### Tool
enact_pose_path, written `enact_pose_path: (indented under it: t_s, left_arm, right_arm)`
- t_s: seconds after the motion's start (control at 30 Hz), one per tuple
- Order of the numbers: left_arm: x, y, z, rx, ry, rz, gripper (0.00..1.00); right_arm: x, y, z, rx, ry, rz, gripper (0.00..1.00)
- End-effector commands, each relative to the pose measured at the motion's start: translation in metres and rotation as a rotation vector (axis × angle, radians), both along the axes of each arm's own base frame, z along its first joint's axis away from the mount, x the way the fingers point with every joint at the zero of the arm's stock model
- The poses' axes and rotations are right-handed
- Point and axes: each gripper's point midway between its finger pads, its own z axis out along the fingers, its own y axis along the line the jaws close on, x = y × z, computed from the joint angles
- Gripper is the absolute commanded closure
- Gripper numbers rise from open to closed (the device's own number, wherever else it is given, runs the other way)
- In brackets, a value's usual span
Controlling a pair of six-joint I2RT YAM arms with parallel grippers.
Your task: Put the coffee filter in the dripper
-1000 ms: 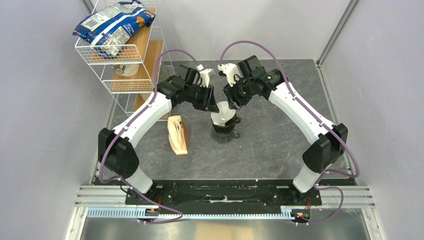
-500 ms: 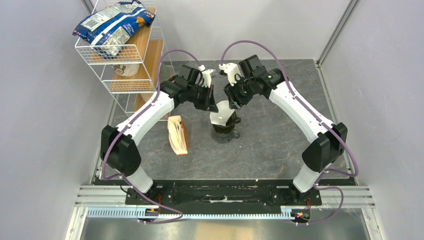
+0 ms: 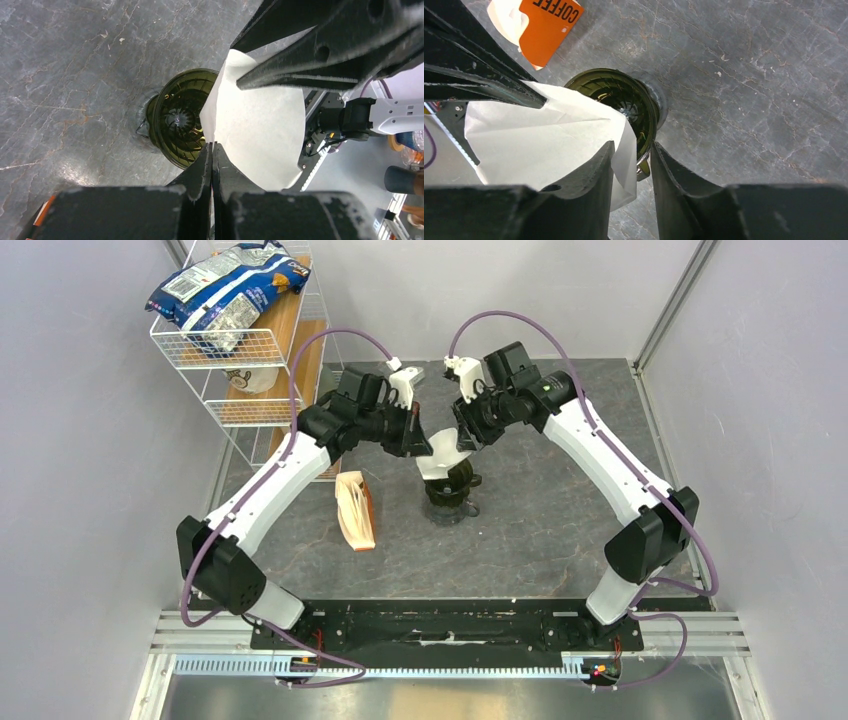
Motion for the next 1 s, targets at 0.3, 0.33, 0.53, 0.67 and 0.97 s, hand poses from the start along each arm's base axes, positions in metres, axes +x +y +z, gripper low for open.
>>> enact_pose_path:
  t_s: [0.3, 0.33, 0.53, 0.67, 0.97]
  left_arm:
    - [-0.008, 0.005, 0.027, -0.019, -0.203, -0.056, 0.98]
    - [-0.008, 0.005, 0.029, -0.023, -0.211, -0.054, 0.98]
    - [-0.014, 0.005, 0.041, -0.041, -0.281, -0.068, 0.98]
    - [-0.017, 0.005, 0.042, -0.037, -0.306, -0.087, 0.98]
    - [-0.021, 0.005, 0.046, -0.027, -0.368, -0.105, 0.98]
  right_arm:
    - [-0.007, 0.008, 0.036, 0.147, 0.028, -0.01, 0.92]
    - [-0.009, 0.008, 0.037, 0.153, 0.027, -0.005, 0.98]
    - [-0.01, 0.009, 0.043, 0.176, 0.01, -0.003, 0.95]
    - [-0.01, 0.011, 0.045, 0.185, 0.014, 0.001, 0.55]
    - [-0.018, 0.016, 0.048, 0.219, 0.038, 0.031, 0.96]
